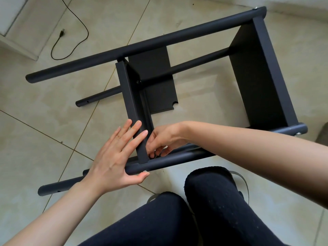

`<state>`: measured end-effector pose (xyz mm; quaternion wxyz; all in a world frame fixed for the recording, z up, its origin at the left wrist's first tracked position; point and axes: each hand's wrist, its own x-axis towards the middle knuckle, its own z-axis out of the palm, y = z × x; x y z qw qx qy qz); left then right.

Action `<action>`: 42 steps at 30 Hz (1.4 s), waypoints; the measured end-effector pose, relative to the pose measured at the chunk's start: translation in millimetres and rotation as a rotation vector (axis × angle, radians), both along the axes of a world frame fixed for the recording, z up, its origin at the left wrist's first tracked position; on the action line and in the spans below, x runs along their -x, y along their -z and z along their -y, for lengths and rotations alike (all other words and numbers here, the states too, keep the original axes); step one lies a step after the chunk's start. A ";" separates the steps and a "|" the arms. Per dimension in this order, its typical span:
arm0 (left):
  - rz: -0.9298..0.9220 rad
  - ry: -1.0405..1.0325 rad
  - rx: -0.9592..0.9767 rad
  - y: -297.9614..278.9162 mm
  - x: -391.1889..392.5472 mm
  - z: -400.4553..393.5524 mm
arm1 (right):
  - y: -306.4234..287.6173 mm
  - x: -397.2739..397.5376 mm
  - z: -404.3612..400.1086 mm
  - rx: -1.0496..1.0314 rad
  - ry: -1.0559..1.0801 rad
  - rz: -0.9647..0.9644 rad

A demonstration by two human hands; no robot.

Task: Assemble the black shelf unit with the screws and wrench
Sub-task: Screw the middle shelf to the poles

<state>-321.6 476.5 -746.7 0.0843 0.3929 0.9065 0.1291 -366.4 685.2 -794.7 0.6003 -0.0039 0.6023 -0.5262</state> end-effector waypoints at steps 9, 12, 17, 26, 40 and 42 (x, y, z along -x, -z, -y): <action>-0.004 0.004 -0.003 1.6 0.4 -0.3 | 2.0 1.3 0.8 -0.041 -0.046 -0.013; -0.002 0.000 -0.005 1.7 0.3 0.7 | 0.5 0.1 -1.9 0.014 -0.030 0.027; 0.002 0.000 -0.011 3.2 0.1 0.8 | 0.1 0.0 -9.3 0.014 -0.052 0.039; 0.018 -0.011 -0.015 2.5 0.5 0.2 | -1.3 0.1 -6.3 0.025 -0.043 0.069; 0.010 0.003 -0.013 0.1 0.8 -2.1 | 0.1 1.6 -10.4 0.009 -0.071 0.030; 0.014 0.002 -0.016 -0.1 0.6 -1.9 | 0.5 1.1 -9.8 0.025 -0.062 0.039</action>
